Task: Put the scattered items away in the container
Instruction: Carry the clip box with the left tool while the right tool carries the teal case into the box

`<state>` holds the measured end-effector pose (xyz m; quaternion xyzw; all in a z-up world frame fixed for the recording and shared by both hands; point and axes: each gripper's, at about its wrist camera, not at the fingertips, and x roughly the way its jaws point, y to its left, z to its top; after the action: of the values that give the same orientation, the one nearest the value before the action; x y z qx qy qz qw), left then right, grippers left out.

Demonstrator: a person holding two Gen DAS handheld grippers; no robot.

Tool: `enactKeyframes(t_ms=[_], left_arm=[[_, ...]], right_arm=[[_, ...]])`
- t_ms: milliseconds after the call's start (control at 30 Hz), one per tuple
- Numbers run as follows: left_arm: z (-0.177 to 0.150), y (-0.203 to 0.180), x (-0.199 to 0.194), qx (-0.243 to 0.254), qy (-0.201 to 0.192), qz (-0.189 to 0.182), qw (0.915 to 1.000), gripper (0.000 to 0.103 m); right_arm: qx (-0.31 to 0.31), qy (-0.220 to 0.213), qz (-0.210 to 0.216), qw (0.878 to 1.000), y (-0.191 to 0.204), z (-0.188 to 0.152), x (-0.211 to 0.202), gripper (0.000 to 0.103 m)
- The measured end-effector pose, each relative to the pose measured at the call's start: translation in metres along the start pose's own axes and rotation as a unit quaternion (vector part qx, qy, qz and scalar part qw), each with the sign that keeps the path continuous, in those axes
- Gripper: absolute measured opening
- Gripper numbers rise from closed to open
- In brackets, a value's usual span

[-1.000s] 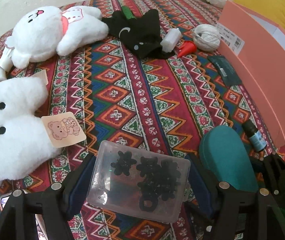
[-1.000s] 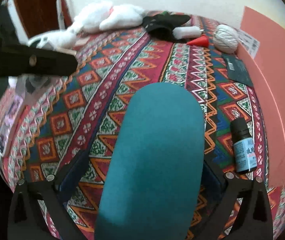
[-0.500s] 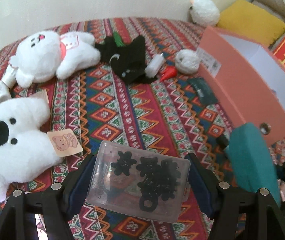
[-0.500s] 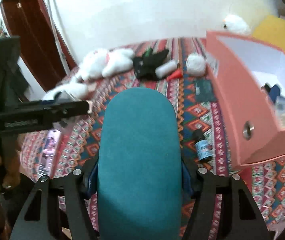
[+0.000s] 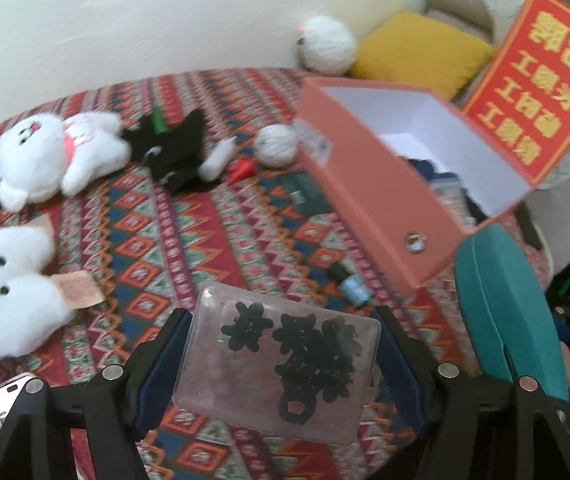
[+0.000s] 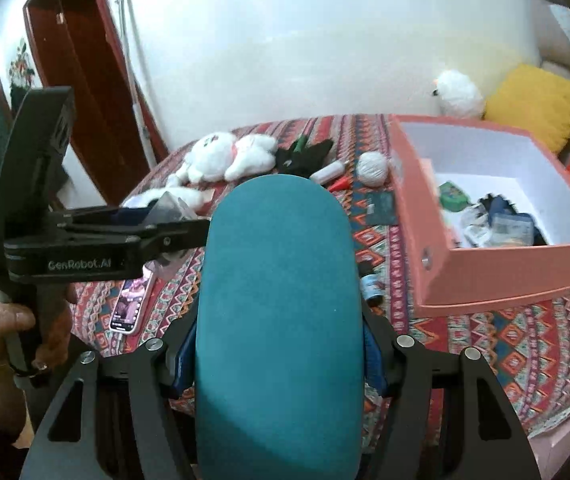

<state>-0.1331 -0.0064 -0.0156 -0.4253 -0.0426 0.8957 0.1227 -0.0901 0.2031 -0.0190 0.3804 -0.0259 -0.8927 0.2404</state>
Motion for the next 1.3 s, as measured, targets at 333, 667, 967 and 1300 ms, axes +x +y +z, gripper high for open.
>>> enactKeyframes(t_ms=[333, 667, 967, 1300], left_arm=[[0.02, -0.06, -0.012, 0.053, -0.025, -0.026, 0.9979, 0.074], [0.072, -0.135, -0.001, 0.106, -0.053, -0.069, 0.9905, 0.074], [0.132, -0.197, 0.031, 0.133, -0.068, -0.099, 0.9838, 0.074], [0.182, -0.216, 0.117, 0.132, -0.044, -0.092, 0.986, 0.074]], right_arm=[[0.047, -0.06, -0.032, 0.997, -0.043, 0.003, -0.065, 0.068], [0.086, -0.121, -0.041, 0.988, -0.094, 0.018, -0.118, 0.068], [0.098, -0.159, -0.072, 0.98, -0.162, 0.065, -0.132, 0.068], [0.119, -0.138, -0.106, 0.978, -0.256, 0.109, -0.089, 0.068]])
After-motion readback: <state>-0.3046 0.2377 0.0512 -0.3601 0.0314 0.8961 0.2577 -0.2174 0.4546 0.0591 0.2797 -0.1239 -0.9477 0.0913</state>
